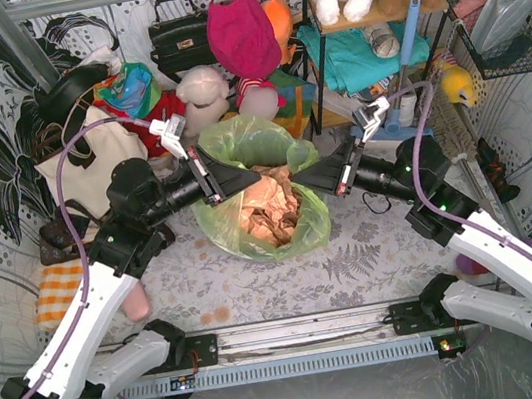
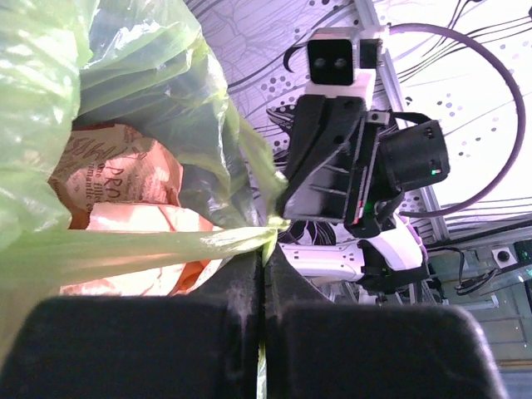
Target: Tie the trash bag
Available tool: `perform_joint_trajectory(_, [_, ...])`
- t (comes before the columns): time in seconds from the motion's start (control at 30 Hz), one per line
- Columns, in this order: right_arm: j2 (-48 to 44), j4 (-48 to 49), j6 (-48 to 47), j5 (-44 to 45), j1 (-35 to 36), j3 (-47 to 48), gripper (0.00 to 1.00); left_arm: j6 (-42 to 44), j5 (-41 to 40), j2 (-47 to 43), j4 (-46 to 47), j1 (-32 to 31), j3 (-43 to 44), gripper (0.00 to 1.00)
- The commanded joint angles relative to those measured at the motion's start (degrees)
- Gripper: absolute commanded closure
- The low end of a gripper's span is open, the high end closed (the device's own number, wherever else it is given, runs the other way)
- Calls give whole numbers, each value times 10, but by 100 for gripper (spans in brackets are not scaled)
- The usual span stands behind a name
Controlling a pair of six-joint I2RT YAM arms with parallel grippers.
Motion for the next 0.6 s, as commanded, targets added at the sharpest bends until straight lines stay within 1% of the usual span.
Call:
perform_joint_trajectory(0.0, [-47, 9, 4, 25, 2, -18, 100, 7, 4, -24, 11, -9, -30, 98])
perform_joint_trajectory(0.17, [-67, -23, -3, 41, 2, -36, 100, 12, -3, -28, 11, -9, -60, 98])
perform_joint_trajectory(0.33, [-101, -76, -15, 64, 2, -52, 100, 28, -11, -36, -7, -9, -82, 98])
perform_joint_trajectory(0.47, [-125, -97, -21, 80, 2, -56, 100, 45, -32, -47, -36, -9, -72, 98])
perform_joint_trajectory(0.57, [-129, -107, -25, 81, 2, -52, 100, 43, -34, -47, -39, -9, -57, 98])
